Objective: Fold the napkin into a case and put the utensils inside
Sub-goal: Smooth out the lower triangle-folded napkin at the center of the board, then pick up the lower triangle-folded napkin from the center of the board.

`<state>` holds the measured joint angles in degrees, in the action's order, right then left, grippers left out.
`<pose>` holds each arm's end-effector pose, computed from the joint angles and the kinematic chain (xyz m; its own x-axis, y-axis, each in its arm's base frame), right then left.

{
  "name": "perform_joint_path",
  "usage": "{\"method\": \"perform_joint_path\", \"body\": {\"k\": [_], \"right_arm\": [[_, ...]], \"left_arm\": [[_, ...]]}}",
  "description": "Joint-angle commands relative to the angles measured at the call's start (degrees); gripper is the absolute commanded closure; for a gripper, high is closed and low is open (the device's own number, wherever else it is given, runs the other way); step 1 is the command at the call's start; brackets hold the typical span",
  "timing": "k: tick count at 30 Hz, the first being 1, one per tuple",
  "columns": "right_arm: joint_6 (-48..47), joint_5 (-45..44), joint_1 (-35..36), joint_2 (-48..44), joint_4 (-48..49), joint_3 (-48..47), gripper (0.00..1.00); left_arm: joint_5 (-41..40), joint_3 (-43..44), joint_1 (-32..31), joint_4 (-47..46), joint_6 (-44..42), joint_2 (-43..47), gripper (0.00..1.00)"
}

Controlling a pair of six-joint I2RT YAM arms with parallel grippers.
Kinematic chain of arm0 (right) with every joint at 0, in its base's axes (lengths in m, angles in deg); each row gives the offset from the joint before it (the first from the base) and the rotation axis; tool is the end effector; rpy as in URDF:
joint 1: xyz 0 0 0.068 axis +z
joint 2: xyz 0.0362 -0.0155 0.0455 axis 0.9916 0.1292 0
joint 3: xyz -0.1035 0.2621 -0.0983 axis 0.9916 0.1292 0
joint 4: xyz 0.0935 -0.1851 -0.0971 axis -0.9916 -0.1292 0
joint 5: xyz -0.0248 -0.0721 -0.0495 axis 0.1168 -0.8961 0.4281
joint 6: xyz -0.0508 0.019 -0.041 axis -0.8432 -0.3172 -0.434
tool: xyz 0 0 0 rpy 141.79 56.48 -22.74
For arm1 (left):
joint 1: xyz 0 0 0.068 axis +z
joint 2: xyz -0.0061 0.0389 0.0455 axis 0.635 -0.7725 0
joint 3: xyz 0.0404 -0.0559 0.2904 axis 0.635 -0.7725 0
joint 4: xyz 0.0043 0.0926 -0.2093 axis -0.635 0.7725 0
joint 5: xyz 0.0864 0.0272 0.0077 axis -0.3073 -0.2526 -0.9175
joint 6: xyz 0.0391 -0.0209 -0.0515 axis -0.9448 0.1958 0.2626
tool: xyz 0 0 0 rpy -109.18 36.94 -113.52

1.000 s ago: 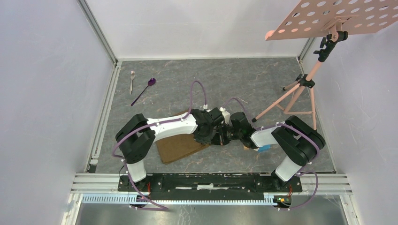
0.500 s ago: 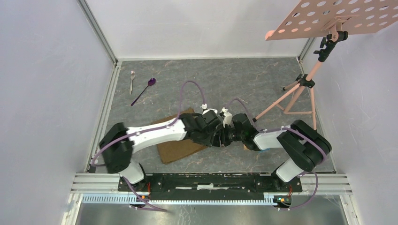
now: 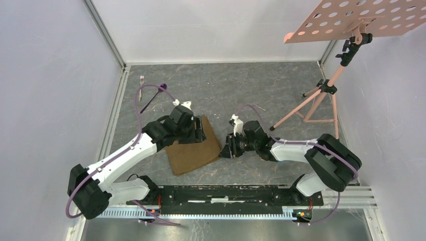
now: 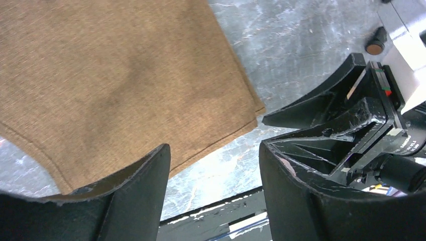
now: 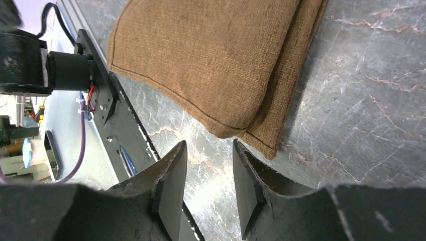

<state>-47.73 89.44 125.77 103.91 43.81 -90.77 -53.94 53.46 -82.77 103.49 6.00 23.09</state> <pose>0.1720 0.1967 0.1951 -0.8535 -0.0873 -0.5138 -0.4768 0.5286 0.7023 0.1503 -0.1350 0.2918 -0.8400 -0.0770 -0.5372 0.1395 0.9260 -0.3507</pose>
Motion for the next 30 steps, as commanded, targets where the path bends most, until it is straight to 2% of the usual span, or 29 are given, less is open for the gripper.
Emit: {"method": "perform_joint_path", "body": {"k": [1,15,17,20,21,27,30], "right_arm": [[0.60,-2.09,0.85,2.73,0.32,-2.65,0.56],[-0.71,-2.69,0.91,8.37,0.37,-6.58,0.58],[-0.80,-2.60,0.79,8.92,0.42,-6.92,0.62],[-0.82,-2.25,0.83,8.40,0.14,-6.89,0.83],[-0.96,-2.36,0.81,7.68,-0.50,-6.76,0.86],[-2.38,-3.42,0.73,3.34,-4.82,-4.98,0.99],[-2.31,-3.60,0.78,2.49,-4.03,-3.13,0.99]], "left_arm": [[4.44,-1.96,4.04,-0.97,-0.71,4.79,0.27],[4.79,-3.16,6.18,0.69,-1.44,7.55,0.27],[4.80,-3.33,6.18,0.71,-1.45,7.44,0.27],[4.54,-3.53,6.26,0.65,-1.32,7.33,0.27],[4.45,-3.53,6.26,0.68,-1.35,7.28,0.26],[4.81,-3.36,6.91,-0.44,-1.53,5.73,0.25],[6.74,-2.69,7.85,-2.19,-1.78,3.15,0.25]]}}
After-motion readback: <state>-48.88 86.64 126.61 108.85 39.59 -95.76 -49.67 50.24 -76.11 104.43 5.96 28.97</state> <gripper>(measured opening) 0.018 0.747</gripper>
